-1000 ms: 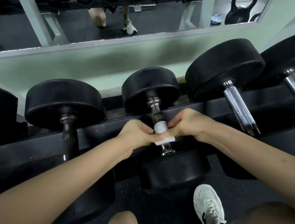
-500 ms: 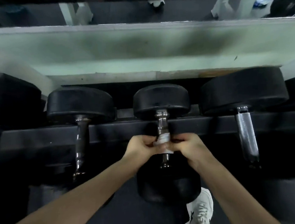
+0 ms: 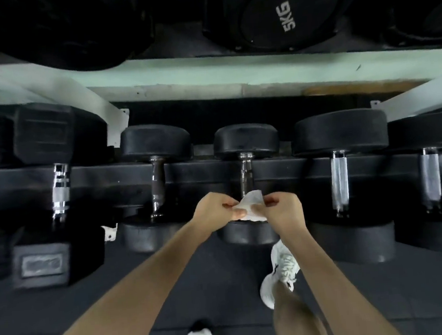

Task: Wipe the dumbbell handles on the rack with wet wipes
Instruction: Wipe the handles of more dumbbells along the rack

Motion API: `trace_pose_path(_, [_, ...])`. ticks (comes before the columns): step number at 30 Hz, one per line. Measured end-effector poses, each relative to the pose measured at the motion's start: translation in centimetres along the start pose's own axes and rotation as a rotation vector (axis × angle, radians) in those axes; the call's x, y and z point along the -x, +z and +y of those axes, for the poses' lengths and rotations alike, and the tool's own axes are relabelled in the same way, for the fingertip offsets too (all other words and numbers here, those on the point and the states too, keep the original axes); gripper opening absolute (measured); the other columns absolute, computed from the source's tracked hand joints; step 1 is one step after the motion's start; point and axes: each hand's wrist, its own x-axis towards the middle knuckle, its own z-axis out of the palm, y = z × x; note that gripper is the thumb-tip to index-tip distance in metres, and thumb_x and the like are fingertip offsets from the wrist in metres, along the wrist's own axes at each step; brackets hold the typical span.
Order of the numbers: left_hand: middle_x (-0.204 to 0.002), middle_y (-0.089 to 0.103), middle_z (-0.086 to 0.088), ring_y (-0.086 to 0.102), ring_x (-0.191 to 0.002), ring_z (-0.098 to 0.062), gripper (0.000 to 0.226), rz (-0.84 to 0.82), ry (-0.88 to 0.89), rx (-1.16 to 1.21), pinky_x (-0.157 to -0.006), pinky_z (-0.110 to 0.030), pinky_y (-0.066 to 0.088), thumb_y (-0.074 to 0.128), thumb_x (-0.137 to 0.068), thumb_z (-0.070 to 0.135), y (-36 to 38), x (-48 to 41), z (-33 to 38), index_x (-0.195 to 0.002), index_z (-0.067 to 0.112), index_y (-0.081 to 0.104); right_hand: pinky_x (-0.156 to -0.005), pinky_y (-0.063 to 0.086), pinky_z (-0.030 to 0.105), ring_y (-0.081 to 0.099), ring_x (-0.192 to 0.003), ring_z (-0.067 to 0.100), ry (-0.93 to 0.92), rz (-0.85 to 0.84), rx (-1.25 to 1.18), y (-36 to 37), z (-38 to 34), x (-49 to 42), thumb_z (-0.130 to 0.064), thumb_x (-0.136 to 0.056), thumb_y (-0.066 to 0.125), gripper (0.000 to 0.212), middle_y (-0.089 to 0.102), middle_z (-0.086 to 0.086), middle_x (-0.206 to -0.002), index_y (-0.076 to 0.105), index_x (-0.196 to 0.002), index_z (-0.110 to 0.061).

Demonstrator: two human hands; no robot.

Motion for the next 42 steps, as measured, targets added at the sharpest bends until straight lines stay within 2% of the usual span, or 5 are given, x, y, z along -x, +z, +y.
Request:
trace_pose_path(9, [-0.1,0.068,-0.009,0.067,-0.095,-0.02,0.013,0.11,-0.196,0.633,-0.082,-0.026,0.055,0.067,-0.084,0.006,-4.6,11.5,1.3,-0.093,0.015,0.064,-0.074,0.052,0.027,0.067,-0.085,0.016,0.132,-0.196,-0.329,0.3,-5.8,9.9,-0.007,-0.08,0.069,0.013,0.072,0.0,-0.086,0.07,-0.085,-0.019])
trace_pose_path(16, [-0.101,0.068,-0.01,0.067,-0.096,-0.023,0.018,0.289,-0.343,0.845,-0.081,-0.029,0.056,0.062,-0.087,0.004,-6.9,11.6,1.8,-0.105,0.005,0.062,-0.062,0.049,0.033,0.059,-0.062,0.017,0.062,-0.21,-0.213,1.3,-9.0,8.8,-0.004,-0.078,0.064,0.021,0.067,0.001,-0.068,0.073,-0.081,-0.022])
trace_pose_path(29, [-0.099,0.072,-0.012,0.07,-0.09,-0.02,0.019,0.22,-0.328,0.867,-0.076,-0.028,0.058,0.057,-0.091,0.006,-11.1,5.5,-6.5,-0.107,0.002,0.066,-0.075,0.056,0.032,0.069,-0.078,0.007,-0.019,-0.232,-0.221,12.8,-9.1,5.2,-0.023,-0.085,0.065,0.007,0.073,-0.005,-0.079,0.072,-0.085,-0.025])
trace_pose_path(38, [-0.085,0.07,-0.003,0.067,-0.081,-0.017,0.012,0.28,-0.166,0.51,-0.079,-0.032,0.057,0.069,-0.083,0.007,-15.1,-0.5,-10.2,-0.08,0.019,0.066,-0.05,0.03,0.013,0.049,-0.058,0.002,0.01,0.158,0.052,20.7,-8.8,1.5,-0.022,-0.084,0.065,0.014,0.053,-0.012,-0.062,0.058,-0.072,-0.022])
trace_pose_path(42, [-0.085,0.069,-0.001,0.065,-0.078,-0.014,0.012,0.385,-0.125,0.424,-0.078,-0.031,0.056,0.069,-0.082,0.011,-15.3,-3.0,-10.2,-0.078,0.021,0.064,-0.062,0.04,0.018,0.056,-0.074,0.007,-0.045,0.238,-0.016,20.0,-9.3,-0.7,-0.019,-0.086,0.065,0.009,0.059,-0.008,-0.08,0.057,-0.091,-0.022])
